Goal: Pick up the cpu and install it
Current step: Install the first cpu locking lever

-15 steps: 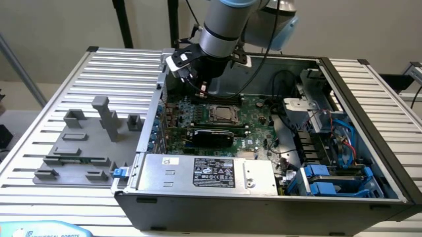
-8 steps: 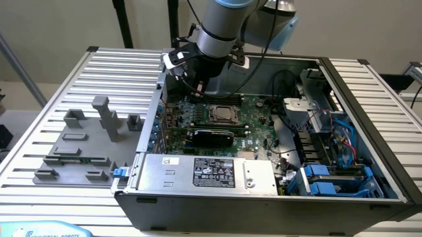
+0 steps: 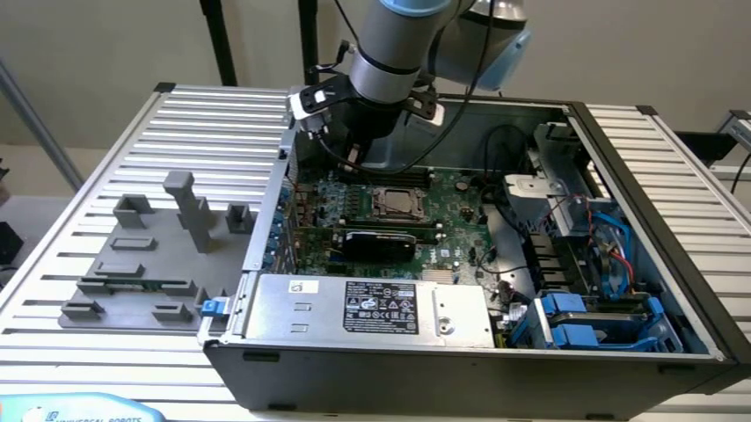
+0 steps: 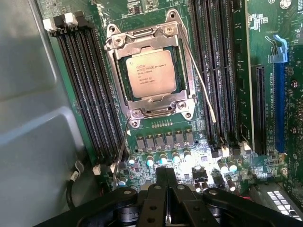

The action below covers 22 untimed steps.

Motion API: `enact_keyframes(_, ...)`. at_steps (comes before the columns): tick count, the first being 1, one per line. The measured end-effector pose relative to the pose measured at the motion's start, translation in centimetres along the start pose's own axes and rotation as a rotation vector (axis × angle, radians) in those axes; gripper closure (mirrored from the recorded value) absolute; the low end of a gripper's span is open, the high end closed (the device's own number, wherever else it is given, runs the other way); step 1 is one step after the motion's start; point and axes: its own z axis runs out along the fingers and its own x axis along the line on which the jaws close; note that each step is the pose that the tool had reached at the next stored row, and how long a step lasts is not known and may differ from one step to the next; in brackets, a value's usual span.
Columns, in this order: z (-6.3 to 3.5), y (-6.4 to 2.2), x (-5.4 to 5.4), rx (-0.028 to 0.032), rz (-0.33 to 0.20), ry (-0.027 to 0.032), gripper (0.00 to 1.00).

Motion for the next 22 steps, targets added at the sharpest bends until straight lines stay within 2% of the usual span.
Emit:
enact_keyframes(2, 0.0, -0.02, -0.04, 0.0001, 0.0, 0.0001, 0.89)
enact_keyframes(3, 0.02, -0.11, -0.08, 0.001, 0.0, 0.0038, 0.89)
enact_keyframes(5, 0.04, -0.33, -0.17, 0.0043, -0.003, 0.018, 0.89)
enact_keyframes(8, -0.08, -0.58, -0.26, 0.0115, -0.009, 0.0483, 0.89)
enact_keyframes(9, -0.12, -0.65, -0.29, 0.0134, -0.01, 0.0572, 0.89)
enact_keyframes(10, -0.16, -0.7, -0.35, 0.0149, -0.011, 0.0635, 0.89)
enact_keyframes(13, -0.21, -0.79, -0.49, 0.0167, -0.005, 0.0766, 0.89)
enact_keyframes(18, -0.21, -0.79, -0.51, 0.0118, 0.05, 0.0962, 0.89)
enact_keyframes(20, -0.2, -0.81, -0.52, 0.0099, 0.072, 0.1058, 0.89)
enact_keyframes(22, -0.2, -0.87, -0.53, 0.0106, 0.084, 0.1169, 0.89)
